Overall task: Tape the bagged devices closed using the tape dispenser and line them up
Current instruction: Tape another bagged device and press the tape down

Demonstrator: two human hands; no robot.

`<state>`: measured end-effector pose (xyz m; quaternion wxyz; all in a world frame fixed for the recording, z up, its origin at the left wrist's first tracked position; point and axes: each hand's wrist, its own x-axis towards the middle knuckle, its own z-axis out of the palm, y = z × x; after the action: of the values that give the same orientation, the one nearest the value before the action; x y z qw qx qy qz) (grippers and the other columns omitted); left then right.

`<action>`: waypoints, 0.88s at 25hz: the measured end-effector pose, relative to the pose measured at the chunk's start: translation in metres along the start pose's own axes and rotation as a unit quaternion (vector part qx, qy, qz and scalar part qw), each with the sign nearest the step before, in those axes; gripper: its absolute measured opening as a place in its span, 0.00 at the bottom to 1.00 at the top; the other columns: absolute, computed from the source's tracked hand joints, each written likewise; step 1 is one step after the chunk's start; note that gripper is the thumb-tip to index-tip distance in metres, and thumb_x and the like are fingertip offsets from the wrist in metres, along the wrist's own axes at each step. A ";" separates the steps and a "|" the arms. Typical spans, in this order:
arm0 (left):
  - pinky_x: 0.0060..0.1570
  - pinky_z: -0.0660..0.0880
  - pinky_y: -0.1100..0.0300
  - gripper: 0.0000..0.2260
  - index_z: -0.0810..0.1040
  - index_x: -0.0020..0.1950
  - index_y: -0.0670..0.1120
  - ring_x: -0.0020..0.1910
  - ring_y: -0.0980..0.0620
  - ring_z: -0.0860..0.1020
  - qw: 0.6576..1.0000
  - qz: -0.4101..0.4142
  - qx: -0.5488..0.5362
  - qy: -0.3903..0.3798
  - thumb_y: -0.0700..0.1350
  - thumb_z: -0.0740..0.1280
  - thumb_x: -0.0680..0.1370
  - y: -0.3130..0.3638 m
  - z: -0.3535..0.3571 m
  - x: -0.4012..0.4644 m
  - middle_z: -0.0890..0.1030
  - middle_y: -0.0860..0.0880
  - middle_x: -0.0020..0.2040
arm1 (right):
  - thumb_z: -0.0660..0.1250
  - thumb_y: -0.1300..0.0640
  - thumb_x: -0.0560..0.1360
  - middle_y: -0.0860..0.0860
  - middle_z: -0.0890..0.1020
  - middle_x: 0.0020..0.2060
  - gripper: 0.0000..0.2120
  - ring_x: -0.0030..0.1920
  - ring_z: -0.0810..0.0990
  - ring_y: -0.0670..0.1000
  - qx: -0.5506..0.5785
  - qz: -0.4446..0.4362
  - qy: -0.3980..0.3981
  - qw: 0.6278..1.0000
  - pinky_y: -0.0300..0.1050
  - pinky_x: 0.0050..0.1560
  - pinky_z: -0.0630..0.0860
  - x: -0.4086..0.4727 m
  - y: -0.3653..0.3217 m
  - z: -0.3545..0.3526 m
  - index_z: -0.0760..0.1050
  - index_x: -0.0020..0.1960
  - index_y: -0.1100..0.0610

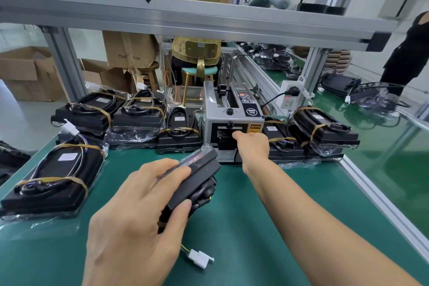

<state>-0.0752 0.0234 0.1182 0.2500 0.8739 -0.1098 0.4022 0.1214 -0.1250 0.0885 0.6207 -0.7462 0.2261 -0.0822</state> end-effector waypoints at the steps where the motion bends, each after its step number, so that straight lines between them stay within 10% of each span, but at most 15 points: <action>1: 0.47 0.72 0.59 0.16 0.84 0.53 0.46 0.49 0.55 0.76 1.000 -0.021 -0.005 0.011 0.49 0.64 0.71 0.003 0.000 -0.004 0.80 0.53 0.54 | 0.71 0.54 0.70 0.48 0.72 0.28 0.18 0.33 0.69 0.54 -0.001 0.001 0.003 1.000 0.44 0.40 0.68 0.003 0.000 0.001 0.67 0.26 0.51; 9: 0.46 0.74 0.56 0.14 0.84 0.52 0.45 0.49 0.52 0.78 1.000 -0.013 0.001 0.025 0.46 0.65 0.70 0.014 0.003 -0.015 0.81 0.50 0.53 | 0.72 0.55 0.71 0.53 0.82 0.41 0.12 0.42 0.77 0.56 -0.018 -0.015 0.022 0.999 0.45 0.46 0.74 0.005 0.002 0.004 0.74 0.31 0.52; 15: 0.54 0.76 0.52 0.17 0.81 0.57 0.46 0.54 0.51 0.76 0.998 -0.055 -0.023 -0.021 0.49 0.64 0.71 0.006 0.003 -0.013 0.79 0.51 0.56 | 0.71 0.56 0.73 0.40 0.73 0.21 0.08 0.27 0.68 0.40 0.093 -0.054 -0.212 0.971 0.33 0.29 0.65 -0.072 -0.014 -0.030 0.78 0.36 0.54; 22: 0.47 0.67 0.65 0.18 0.74 0.57 0.49 0.43 0.52 0.71 0.996 -0.081 -0.028 -0.030 0.53 0.61 0.70 0.017 -0.002 -0.006 0.75 0.56 0.50 | 0.75 0.55 0.68 0.49 0.71 0.28 0.05 0.32 0.69 0.44 0.074 -0.236 -0.319 0.915 0.33 0.34 0.68 -0.142 -0.009 -0.071 0.82 0.37 0.56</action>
<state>-0.0868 0.0097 0.1203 0.3028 0.8841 -0.0578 0.3512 -0.0304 -0.1249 0.1351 0.6755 -0.7166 -0.1738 -0.0002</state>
